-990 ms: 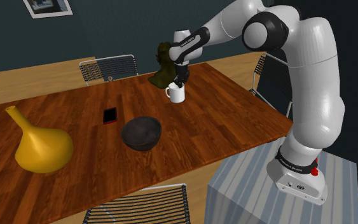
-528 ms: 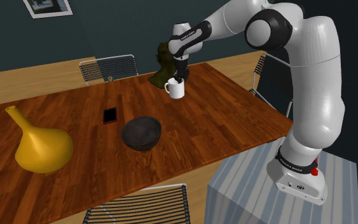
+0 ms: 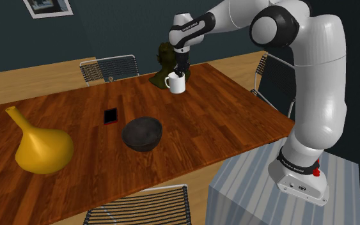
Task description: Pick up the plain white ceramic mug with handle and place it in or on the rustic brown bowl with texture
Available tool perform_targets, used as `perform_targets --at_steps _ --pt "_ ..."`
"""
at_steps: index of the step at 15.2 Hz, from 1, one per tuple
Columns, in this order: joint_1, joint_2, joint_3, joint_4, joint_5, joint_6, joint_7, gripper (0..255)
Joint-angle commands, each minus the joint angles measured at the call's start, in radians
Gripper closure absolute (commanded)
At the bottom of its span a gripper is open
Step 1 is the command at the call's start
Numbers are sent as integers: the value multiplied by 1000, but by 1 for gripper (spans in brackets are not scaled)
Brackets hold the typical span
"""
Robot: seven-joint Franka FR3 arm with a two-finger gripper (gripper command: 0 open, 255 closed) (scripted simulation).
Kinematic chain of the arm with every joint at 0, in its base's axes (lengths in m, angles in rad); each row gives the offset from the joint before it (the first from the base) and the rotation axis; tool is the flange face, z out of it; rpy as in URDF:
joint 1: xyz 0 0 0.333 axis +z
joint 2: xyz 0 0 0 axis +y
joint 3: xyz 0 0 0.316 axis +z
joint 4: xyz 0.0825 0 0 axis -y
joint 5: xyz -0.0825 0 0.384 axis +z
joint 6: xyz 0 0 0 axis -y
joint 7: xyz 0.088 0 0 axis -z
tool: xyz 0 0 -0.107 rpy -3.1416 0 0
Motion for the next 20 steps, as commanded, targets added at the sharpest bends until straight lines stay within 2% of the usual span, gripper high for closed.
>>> perform_targets --at_steps 1,17,18,20 --pt "-1 -5 -1 23 -1 -27 1 255" --pt "-6 -22 -4 213 -7 -234 10 255" --pt "-6 -22 -4 219 -7 -240 10 255" --pt "26 -65 6 159 -19 -222 50 255"
